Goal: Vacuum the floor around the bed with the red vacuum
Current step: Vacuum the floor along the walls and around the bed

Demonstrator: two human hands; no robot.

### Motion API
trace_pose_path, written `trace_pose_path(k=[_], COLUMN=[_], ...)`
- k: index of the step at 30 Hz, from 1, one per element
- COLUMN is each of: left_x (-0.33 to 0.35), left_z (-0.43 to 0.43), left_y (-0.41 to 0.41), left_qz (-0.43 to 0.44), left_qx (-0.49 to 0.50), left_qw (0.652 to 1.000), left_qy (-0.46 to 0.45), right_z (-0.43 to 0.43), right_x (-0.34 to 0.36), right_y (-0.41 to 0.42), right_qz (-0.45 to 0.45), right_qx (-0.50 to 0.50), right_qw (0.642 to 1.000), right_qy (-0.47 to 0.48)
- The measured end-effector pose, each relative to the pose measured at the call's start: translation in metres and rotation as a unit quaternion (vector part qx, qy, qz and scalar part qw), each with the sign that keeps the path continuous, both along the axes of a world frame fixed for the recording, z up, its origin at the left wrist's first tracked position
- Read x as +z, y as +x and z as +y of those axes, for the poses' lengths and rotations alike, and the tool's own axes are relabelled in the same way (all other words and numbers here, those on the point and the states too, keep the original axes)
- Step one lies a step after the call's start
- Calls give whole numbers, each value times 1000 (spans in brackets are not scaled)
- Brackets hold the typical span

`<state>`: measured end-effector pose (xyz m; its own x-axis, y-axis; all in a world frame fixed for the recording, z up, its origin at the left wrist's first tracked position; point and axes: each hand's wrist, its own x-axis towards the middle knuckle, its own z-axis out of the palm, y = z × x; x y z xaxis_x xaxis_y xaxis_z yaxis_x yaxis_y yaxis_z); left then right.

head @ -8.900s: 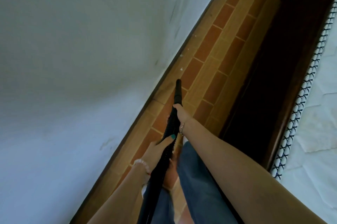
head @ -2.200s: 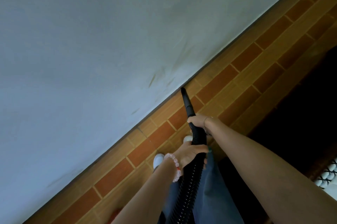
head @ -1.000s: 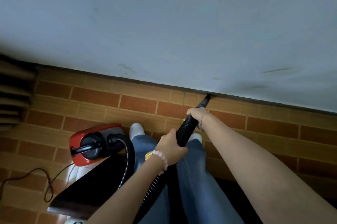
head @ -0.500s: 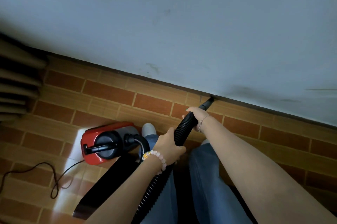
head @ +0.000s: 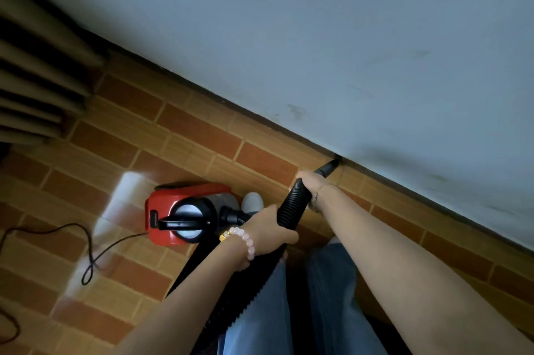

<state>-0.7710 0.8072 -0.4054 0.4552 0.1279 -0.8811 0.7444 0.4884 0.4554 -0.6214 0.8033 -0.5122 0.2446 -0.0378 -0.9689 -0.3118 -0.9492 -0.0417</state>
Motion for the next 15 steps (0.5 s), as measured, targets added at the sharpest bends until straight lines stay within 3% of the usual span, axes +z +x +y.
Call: trace_pose_path(k=[5,10,15], left_x=[4,13,18], left_z=[15,34,41], left_y=[-24,-43,-64], left_qz=[-7,-27,-29], left_qx=[51,105,230], left_qw=[998,992,966], left_qy=[-30,-59,-118], right_z=[32,57,82], right_x=[12,19,22], right_y=[-26,-57,-89], right_qz=[37,44,53], right_qx=[100,103,165], right_qw=[994,994,984], right_qy=[16,21,50])
